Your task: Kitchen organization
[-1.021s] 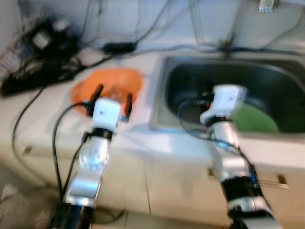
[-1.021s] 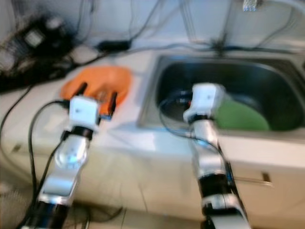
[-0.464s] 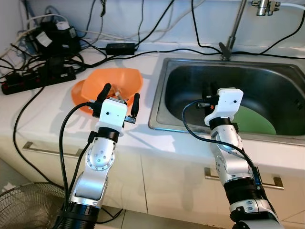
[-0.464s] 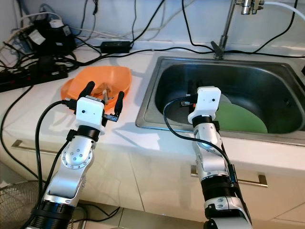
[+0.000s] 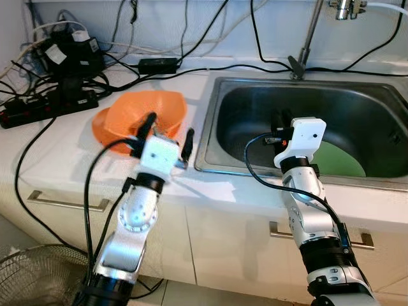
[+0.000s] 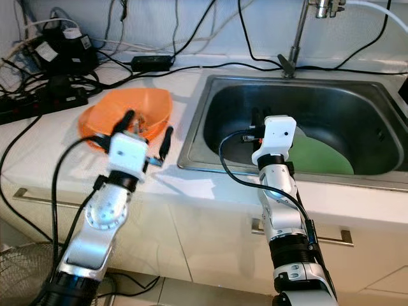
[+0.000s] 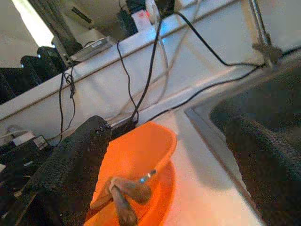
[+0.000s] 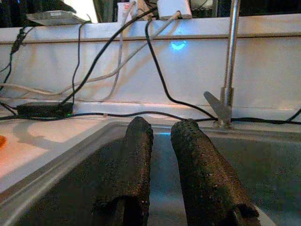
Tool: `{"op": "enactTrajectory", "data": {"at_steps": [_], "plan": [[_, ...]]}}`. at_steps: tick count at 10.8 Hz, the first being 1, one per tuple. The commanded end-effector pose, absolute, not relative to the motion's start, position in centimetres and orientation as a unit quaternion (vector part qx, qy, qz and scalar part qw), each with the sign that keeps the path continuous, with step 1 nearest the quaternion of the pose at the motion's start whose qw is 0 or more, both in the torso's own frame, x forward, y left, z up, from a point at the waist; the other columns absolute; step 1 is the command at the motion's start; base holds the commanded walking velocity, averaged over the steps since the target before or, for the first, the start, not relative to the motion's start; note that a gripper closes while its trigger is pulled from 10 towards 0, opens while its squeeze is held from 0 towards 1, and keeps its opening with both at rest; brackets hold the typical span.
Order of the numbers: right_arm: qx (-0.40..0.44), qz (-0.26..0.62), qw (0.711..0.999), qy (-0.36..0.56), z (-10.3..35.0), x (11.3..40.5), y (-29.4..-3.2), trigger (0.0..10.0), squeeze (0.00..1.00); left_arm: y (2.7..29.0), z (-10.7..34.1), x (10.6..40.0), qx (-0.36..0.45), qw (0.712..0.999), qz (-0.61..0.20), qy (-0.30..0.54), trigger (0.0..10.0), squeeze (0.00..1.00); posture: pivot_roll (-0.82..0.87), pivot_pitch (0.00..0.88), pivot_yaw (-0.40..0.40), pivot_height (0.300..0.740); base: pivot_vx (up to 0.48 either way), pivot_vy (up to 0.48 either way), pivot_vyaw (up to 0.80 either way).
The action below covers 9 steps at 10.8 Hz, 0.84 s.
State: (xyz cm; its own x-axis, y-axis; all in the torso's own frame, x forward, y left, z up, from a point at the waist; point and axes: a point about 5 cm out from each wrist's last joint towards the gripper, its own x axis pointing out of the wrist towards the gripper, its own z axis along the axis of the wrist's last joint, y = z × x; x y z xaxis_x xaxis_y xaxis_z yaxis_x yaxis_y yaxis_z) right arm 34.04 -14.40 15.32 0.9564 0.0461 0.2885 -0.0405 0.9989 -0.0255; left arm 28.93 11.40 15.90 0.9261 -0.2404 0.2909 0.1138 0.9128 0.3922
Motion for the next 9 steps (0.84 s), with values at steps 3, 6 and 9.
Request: {"op": "enactTrajectory", "data": {"at_steps": [3, 6, 9], "plan": [[-0.006, 0.023, 0.988, -0.153, 15.8, 34.3, -14.3, 10.0, 0.00, 12.4, 15.2, 27.7, 0.238, 0.954, -0.059, -0.173, 10.0, 0.00, 0.11, 0.000, 0.062, 0.740, 0.000, 0.000, 0.00], [-0.003, 0.027, 0.988, -0.151, 15.6, 34.3, -13.9, 10.0, 0.00, 12.9, 14.9, 27.9, 0.283, 0.941, -0.041, -0.180, 10.0, 0.00, 0.11, 0.000, 0.064, 0.740, 0.000, 0.000, 0.00], [-0.001, 0.026, 0.988, -0.149, 15.4, 34.2, -14.0, 10.0, 0.00, 12.4, 15.3, 28.9, 0.309, 0.929, -0.047, -0.198, 2.2, 0.00, 0.10, 0.000, 0.065, 0.740, 0.000, 0.000, 0.00]]}}
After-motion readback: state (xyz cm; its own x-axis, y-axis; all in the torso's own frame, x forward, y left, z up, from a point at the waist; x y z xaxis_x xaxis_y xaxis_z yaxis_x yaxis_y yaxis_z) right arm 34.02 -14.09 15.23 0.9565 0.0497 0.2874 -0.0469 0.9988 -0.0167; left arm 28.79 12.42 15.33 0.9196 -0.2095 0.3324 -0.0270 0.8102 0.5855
